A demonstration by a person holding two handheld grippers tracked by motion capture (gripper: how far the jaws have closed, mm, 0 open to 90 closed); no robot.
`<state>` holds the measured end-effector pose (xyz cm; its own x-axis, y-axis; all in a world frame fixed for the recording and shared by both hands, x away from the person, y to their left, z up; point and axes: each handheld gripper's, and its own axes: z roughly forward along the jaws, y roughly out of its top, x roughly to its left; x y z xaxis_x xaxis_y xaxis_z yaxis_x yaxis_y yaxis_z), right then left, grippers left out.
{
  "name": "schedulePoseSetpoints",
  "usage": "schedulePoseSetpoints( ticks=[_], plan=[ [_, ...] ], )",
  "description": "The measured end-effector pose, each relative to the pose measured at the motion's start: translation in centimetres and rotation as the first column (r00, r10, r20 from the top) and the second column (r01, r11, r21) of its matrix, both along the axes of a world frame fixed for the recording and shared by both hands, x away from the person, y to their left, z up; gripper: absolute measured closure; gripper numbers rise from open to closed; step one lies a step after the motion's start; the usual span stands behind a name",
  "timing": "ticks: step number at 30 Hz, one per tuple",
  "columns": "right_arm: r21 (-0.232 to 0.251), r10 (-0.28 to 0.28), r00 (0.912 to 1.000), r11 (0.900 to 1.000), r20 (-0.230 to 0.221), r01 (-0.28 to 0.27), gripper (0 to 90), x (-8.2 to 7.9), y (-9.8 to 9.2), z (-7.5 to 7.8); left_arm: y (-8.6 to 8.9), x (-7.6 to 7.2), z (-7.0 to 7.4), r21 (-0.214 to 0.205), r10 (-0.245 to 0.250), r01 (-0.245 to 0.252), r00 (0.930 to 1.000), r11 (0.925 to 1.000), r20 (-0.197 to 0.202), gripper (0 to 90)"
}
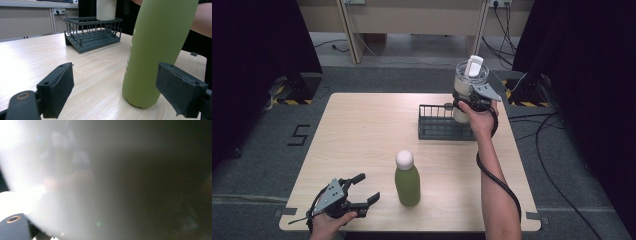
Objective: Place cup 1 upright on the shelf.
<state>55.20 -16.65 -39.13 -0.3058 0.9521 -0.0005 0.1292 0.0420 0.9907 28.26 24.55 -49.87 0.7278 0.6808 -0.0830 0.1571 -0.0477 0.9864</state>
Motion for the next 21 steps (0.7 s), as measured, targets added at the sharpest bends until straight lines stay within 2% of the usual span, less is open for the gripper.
schedulePoseSetpoints(
  ticks=[9, 21],
  plan=[
    [-0.010, -0.008, 0.9999, 0.9999, -0.005, 0.008, 9.9, 0.2, 0.1, -0.5, 0.0, 0.0, 0.0, -0.003, -0.003, 0.003, 1.0000, 1.0000, -0.002, 14.3],
    [-0.010, -0.022, 0.9995, 0.9997, -0.022, 0.022, 9.9, -0.1, -0.2, -1.9, -0.1, 0.0, 0.0, -0.001, -0.006, 0.006, 1.0000, 1.0000, -0.005, 14.3]
  ],
)
